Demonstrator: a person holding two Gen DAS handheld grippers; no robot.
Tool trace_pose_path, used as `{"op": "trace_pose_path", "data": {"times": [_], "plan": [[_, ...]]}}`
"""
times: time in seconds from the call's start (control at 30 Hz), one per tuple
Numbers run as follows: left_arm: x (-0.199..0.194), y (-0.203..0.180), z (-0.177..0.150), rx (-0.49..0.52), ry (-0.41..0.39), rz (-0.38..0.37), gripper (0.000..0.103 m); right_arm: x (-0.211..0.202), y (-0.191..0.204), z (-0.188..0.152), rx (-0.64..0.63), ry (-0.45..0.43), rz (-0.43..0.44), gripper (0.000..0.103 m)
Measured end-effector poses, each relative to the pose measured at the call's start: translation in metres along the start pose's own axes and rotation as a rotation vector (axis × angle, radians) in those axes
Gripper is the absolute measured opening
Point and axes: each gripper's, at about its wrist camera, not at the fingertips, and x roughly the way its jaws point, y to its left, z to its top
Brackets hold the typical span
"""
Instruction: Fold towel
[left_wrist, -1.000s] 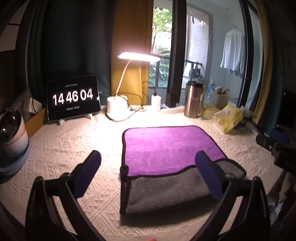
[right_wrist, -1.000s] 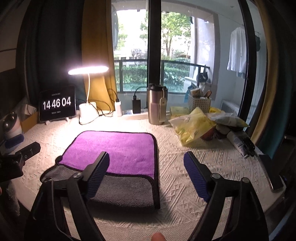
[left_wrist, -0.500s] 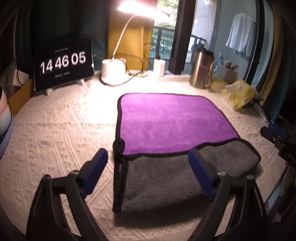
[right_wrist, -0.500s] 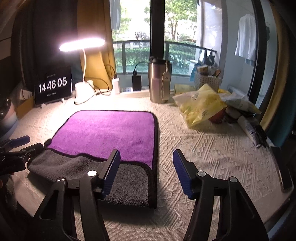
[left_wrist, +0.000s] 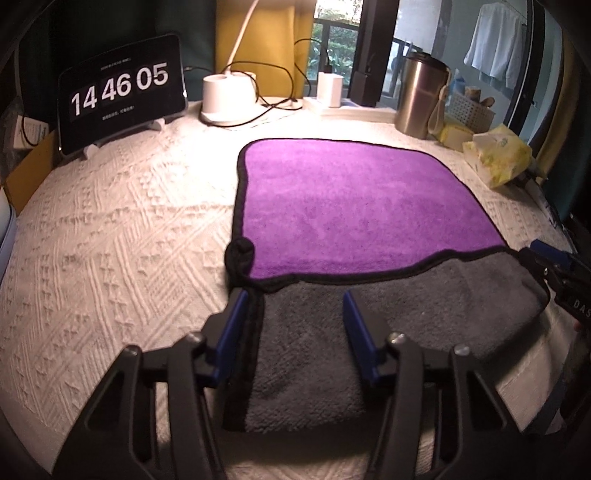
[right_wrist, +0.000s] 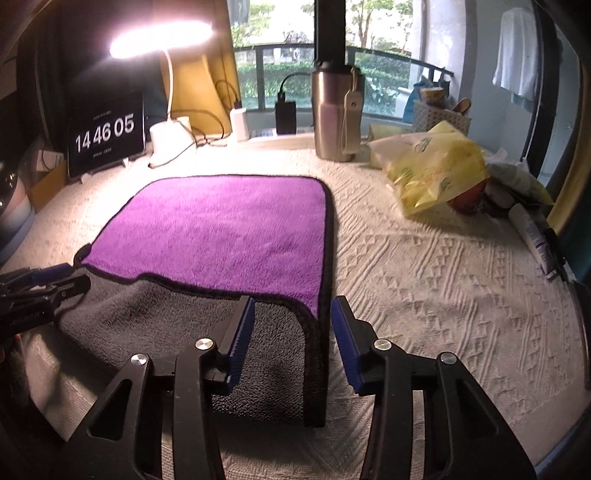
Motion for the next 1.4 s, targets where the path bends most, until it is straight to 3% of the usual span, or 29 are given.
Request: {"op": "trace_pose_path", "data": {"times": [0.17, 0.33, 0.4, 0.53, 1.4], "plan": [[0.001, -0.002, 0.000, 0.009, 0.005, 0.014, 0.048, 0.009, 0.000, -0.004, -0.005, 0.047, -0.009, 0.045], [-0.001, -0.003, 0.000, 0.019, -0.005, 0.021, 0.030, 0.012, 0.007, -0.007, -0.035, 0.056, -0.023, 0.023], [-0.001, -0.006, -0.001, 0.031, -0.008, 0.018, 0.023, 0.011, 0.009, -0.008, -0.054, 0.054, -0.025, 0.020], [-0.004, -0.010, -0.003, 0.049, -0.018, 0.014, 0.015, 0.011, 0.013, -0.009, -0.081, 0.042, -0.048, 0.006], [-0.045, -0.003, 0.031, 0.020, -0.167, -0.018, 0.011, -0.036, 0.014, 0.022, -0.098, -0.147, -0.071, 0.005]]}}
